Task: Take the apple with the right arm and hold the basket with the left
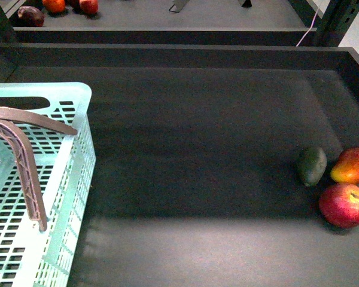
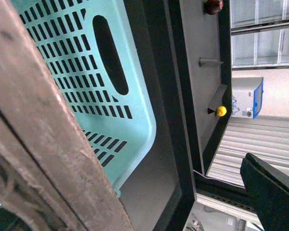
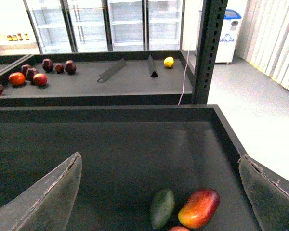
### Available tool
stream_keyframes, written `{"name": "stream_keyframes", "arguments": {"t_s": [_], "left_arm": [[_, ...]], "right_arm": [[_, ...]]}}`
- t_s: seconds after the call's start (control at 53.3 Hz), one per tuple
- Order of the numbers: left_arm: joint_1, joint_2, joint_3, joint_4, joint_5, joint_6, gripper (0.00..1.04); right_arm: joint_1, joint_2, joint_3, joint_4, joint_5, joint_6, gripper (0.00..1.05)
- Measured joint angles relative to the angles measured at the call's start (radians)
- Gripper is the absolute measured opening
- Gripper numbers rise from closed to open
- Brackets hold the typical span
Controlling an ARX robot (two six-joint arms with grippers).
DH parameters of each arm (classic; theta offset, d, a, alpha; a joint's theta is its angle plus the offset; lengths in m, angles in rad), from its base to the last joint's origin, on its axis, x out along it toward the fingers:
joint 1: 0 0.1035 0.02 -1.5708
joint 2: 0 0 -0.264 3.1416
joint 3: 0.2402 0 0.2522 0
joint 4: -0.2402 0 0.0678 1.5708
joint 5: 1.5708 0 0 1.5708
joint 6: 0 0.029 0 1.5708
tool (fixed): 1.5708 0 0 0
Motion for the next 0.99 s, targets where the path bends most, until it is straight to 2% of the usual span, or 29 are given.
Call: {"name": "stream_keyframes", "arguments": {"t_s": [0.507,0.619,0.826,0.92,0.995], "left_arm": [[-0.082,0.117,0.053,0.004,-0.082,-0.068,0.97],[-0.086,0.14,0.071,-0.028,-0.107,-0.071,0.7],[-0.089,0.145,0.084,-0.057,-0.117,-0.076,0.35],[-0.093,0.144,0.087,-0.068,-0.13,-0.082,0.22],[-0.097,0.136,0.088,-0.082,-0.135,-0.098,0.17]], "right_arm": [[0.0,0.0,0.0,0.0,0.0,0.0,0.96],[0.0,0.0,0.0,0.0,0.0,0.0,0.96],[0.0,0.0,0.0,0.0,0.0,0.0,0.96],[0.0,0.0,0.0,0.0,0.0,0.0,0.96],[0.0,0.0,0.0,0.0,0.0,0.0,0.96]]}}
